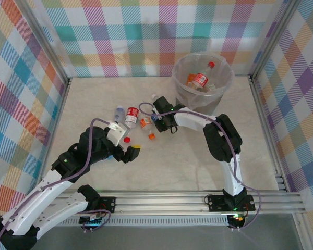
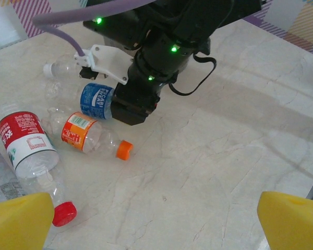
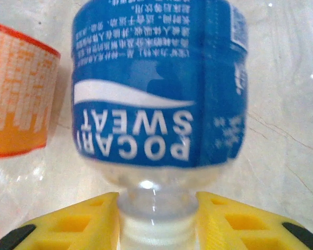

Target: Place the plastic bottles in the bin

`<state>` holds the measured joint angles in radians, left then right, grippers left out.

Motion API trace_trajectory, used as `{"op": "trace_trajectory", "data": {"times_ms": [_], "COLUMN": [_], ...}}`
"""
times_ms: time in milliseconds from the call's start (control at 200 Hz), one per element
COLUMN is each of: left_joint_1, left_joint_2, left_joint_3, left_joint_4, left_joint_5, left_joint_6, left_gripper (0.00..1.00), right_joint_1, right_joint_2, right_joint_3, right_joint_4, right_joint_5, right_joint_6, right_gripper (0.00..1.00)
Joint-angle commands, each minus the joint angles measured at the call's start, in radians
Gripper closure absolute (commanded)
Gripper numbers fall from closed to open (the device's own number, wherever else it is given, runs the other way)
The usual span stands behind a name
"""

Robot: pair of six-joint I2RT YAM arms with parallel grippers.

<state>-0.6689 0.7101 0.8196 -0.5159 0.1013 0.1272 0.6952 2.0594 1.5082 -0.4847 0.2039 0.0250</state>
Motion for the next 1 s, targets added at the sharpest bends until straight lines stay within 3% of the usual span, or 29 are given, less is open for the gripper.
{"op": "trace_trajectory", "data": {"times_ms": [0,385,595,755,995], "left_joint_1": [0.01,0.009,0.009,0.009,0.01], "left_joint_2": [-0.008,-0.007,-0.007,-0.024,-0.015], "left_joint_3": [-0.01,0.039,0.015,-0.021,-0.02], "left_joint_4": [0.045,0.089,0.11,0.12,0.108], "left_joint_5": [-0.015,0.006,0.039,0.031,0.04], "left_joint_6": [-0.019,-0.038,-0.055,-0.057,-0.055], "left_gripper": [0.0,0.0,0.0,0.0,0.0], "right_joint_1": [0.014,0.047,0.027,-0.008,-0.027], "right_joint_2": [-0.102,-0.289,-0.199,-0.112,-0.003], "right_joint_3": [-0.037,-0.112,-0.077,-0.032,0.043], "right_joint_4": [-0.019,-0.045,-0.044,-0.059,-0.089], "right_joint_5": [0.019,-0.004,0.013,0.005,0.03], "right_joint_6": [-0.012,0.017,0.007,-0.019,-0.071], "right_gripper": [0.59,0.58,0.52,0.4,0.36]}}
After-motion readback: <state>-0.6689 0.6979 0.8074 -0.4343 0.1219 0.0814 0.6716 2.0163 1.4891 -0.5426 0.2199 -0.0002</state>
